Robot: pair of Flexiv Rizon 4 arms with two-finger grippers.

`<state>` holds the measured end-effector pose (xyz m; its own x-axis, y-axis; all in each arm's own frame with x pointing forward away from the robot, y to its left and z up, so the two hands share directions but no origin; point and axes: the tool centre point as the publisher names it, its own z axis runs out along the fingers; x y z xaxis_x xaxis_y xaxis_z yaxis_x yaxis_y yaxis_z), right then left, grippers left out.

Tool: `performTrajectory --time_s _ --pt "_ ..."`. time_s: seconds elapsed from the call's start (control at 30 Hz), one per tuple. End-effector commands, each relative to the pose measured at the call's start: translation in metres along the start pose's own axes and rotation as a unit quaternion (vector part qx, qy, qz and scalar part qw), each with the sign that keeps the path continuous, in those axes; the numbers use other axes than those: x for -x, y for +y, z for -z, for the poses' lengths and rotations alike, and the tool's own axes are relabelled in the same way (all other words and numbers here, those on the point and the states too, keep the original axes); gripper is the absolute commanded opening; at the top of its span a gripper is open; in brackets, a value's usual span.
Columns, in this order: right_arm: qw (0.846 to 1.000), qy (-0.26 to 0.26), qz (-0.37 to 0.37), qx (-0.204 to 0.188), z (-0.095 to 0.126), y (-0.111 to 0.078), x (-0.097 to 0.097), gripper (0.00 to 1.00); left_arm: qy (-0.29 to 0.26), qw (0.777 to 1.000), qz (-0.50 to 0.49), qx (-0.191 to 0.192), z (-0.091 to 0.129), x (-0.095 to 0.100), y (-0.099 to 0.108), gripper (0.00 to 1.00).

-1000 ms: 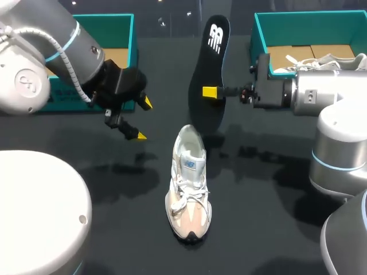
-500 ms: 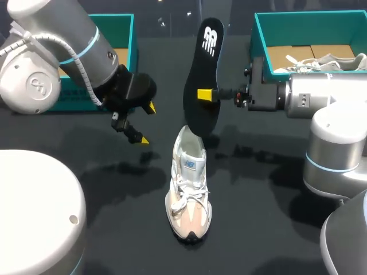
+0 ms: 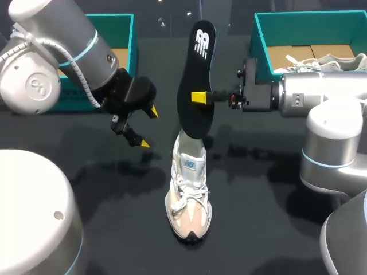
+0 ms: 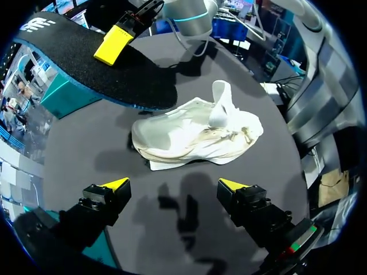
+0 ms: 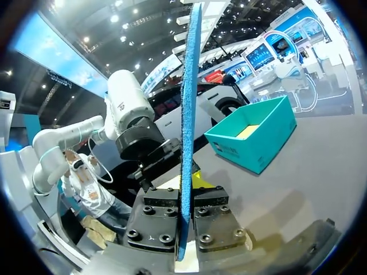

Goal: Take the shoe out of the shoebox, open the shoe tongue, remove and reinsert the insole, then place the shoe into the shoebox

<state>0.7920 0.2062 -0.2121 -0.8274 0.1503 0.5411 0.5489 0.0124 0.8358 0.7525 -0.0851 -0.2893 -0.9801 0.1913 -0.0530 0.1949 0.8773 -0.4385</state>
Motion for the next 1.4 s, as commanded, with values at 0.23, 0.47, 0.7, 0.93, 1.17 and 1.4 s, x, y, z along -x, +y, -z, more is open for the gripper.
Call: performTrajectory --time_s 0.23,0.47,0.7,0.93,1.17,1.4 --pt "0.999 0.040 -0.016 0.001 -0.021 -0.005 0.017 0.00 0.000 1.000 -0.010 -0.017 -0.035 0.002 0.008 1.00" --pt "0.998 0.060 -0.030 0.005 -0.027 -0.012 0.024 0.00 0.015 0.999 -0.003 -0.033 -0.047 -0.001 0.006 1.00" --pt "0.996 0.073 -0.039 0.009 -0.031 -0.018 0.030 0.00 0.010 0.999 -0.004 -0.037 -0.060 -0.001 0.008 1.00" --pt "0.995 0.084 -0.048 0.008 -0.033 -0.024 0.032 0.00 -0.001 0.999 -0.009 -0.048 -0.068 0.001 0.004 1.00" --pt "0.995 0.086 -0.058 0.012 -0.031 -0.031 0.034 0.00 -0.002 0.999 -0.011 -0.044 -0.078 0.004 0.001 1.00" --pt "0.994 0.086 -0.061 0.017 -0.028 -0.034 0.035 0.00 -0.005 0.999 -0.010 -0.045 -0.081 0.007 0.001 1.00"
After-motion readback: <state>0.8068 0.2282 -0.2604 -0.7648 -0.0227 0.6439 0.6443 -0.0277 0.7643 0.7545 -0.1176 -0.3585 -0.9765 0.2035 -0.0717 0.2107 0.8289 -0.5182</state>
